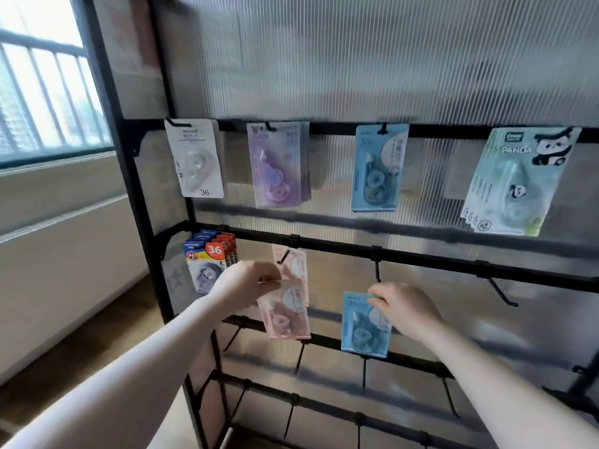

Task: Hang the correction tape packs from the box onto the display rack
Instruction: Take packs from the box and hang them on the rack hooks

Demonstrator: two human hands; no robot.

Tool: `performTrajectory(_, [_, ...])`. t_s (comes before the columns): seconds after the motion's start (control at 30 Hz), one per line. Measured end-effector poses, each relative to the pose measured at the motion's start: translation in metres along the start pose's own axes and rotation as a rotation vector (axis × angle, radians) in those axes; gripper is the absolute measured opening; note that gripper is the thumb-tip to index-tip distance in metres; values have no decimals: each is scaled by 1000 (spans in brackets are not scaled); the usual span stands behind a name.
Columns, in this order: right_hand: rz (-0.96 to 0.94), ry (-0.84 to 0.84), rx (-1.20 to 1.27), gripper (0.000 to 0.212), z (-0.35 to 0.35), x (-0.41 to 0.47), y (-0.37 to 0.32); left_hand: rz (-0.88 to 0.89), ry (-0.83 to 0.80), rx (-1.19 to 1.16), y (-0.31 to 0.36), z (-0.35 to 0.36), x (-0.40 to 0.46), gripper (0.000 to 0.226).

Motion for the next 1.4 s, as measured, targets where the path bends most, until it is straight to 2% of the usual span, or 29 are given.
performTrajectory(0.27, [-12, 99, 15, 22, -59, 1, -5, 26, 89, -5, 4, -35, 12, 13])
performTrajectory(0.87, [1, 245, -91, 25, -152, 1, -15, 39, 90, 38, -17, -21, 34, 16])
performTrajectory(1.1, [-43, 384, -104, 26, -201, -2, -35, 19, 125, 24, -29, -21, 38, 16])
performTrajectory(1.4, [-115, 588, -50, 23, -240, -11, -51, 75, 121, 13, -26, -23, 49, 15])
Point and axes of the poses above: each hand's wrist, its own x-axis towards the middle knuckle, its own z-axis out of the palm, y = z × x, the point moved 9 cm from there along x, towards the middle knuckle, and after that the axes turned 14 degrees about -y, right-handed, at the moved point
